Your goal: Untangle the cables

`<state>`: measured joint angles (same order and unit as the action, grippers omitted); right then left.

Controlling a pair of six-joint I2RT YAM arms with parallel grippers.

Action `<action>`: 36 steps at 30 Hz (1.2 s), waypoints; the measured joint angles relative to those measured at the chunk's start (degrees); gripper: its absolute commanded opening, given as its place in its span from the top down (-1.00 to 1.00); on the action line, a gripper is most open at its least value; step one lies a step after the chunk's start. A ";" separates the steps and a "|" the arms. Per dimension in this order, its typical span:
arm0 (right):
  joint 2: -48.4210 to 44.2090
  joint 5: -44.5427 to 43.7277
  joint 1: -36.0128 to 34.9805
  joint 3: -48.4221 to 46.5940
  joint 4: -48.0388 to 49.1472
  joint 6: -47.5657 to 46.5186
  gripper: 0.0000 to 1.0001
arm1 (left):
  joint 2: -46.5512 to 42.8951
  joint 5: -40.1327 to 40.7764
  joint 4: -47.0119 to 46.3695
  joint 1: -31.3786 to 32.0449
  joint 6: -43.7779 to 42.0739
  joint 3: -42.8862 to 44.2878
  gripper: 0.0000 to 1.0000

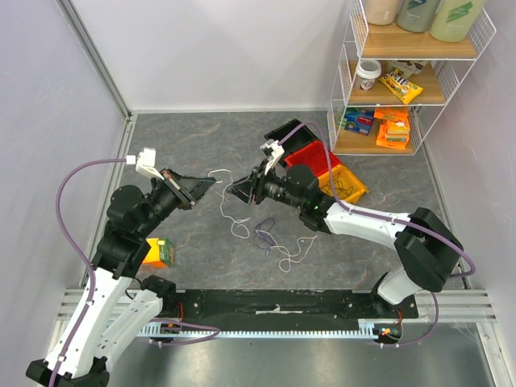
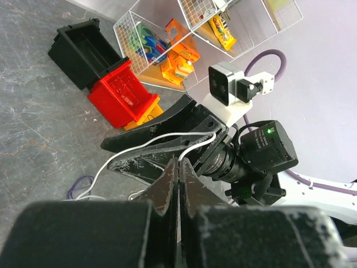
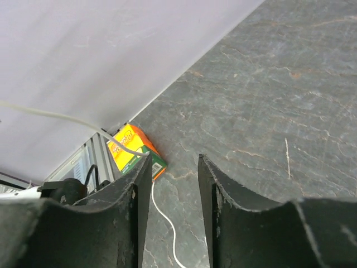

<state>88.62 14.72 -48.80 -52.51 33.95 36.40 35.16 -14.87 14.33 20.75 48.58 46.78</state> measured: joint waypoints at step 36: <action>4.11 -1.95 -2.80 2.32 11.93 7.65 1.00 | 0.04 -0.72 -2.51 0.02 2.10 -0.07 0.97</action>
<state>92.73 12.78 -51.59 -50.19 45.89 44.05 35.20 -15.59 11.81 20.78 50.68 46.72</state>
